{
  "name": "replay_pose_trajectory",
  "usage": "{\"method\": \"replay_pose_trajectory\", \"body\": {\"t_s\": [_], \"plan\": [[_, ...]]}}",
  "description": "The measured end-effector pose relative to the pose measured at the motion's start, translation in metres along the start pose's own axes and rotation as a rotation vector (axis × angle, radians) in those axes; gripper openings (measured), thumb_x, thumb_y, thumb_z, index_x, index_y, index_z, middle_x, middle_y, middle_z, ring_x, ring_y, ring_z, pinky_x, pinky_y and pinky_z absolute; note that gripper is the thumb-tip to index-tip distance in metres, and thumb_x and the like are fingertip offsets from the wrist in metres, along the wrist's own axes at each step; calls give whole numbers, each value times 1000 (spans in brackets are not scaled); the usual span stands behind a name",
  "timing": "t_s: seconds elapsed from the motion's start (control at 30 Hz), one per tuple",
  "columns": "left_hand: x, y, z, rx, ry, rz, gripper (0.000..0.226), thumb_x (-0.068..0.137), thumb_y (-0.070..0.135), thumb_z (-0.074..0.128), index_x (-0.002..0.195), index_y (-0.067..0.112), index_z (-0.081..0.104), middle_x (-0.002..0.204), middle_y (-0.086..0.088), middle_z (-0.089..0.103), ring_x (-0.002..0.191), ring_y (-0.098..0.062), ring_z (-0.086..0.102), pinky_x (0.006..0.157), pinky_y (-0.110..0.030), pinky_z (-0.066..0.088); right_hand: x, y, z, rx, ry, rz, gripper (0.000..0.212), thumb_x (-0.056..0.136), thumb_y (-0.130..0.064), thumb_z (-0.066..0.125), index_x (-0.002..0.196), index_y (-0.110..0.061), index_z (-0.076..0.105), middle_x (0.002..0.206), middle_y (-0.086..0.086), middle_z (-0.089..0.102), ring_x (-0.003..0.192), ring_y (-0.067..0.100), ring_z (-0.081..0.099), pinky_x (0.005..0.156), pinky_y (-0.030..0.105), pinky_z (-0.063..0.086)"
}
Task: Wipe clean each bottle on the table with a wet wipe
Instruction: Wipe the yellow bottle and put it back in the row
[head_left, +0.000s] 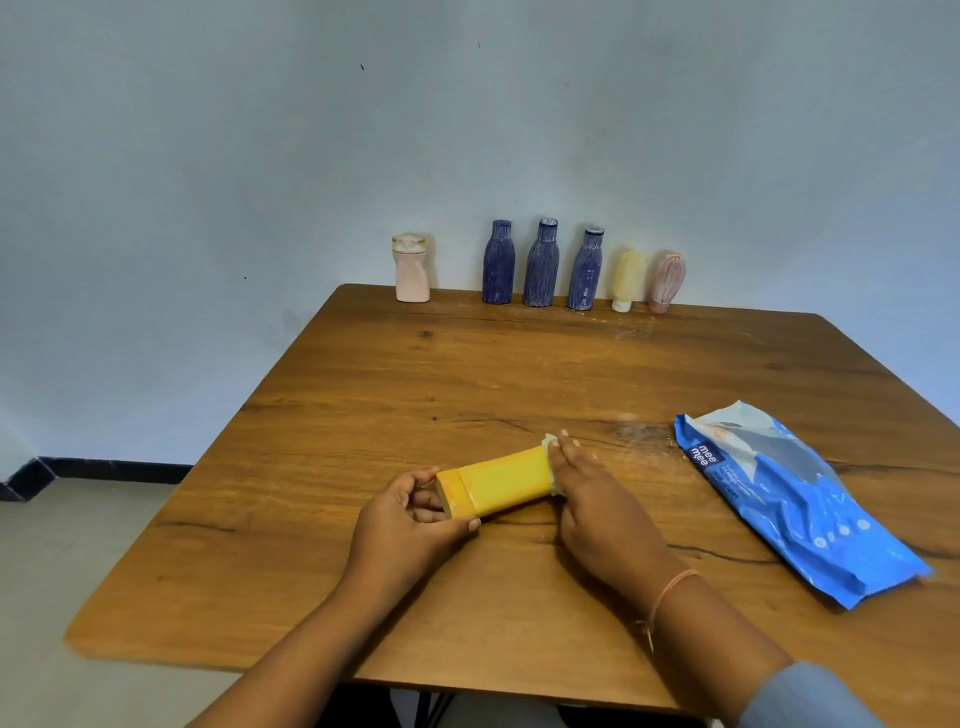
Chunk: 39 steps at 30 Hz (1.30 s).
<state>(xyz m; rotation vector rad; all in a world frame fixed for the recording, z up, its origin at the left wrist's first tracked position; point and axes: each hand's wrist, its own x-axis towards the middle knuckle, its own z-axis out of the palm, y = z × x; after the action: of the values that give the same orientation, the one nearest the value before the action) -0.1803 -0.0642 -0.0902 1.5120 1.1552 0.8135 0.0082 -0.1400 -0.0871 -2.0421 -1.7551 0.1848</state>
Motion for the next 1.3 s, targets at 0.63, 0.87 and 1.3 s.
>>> {"method": "replay_pose_trajectory", "body": {"t_s": [0.63,0.87,1.3], "plan": [[1,5,-2,12,-95,-37,76,64,-2,79,131,10,45,87,0,60,72,-13,63,66,-16,51,0,-10,-2,-82,-83,-19,66,93,-10,35,149,-10,0,157,6,-8,144,15,-5,109,19,-7],[-2,7,-4,67,-67,-6,56,65,0,79,117,7,57,77,-3,68,62,-3,63,64,-15,50,-21,-55,8,43,-165,-199,69,91,-9,36,149,-16,1,156,-2,-11,141,8,-14,106,18,-17],[4,27,-12,-218,-205,-355,30,69,16,77,91,0,65,67,-8,68,60,-15,64,58,-21,56,-1,-19,-21,-124,-109,-83,66,92,-28,40,149,-18,7,155,-1,6,143,16,-3,115,31,-7]]}}
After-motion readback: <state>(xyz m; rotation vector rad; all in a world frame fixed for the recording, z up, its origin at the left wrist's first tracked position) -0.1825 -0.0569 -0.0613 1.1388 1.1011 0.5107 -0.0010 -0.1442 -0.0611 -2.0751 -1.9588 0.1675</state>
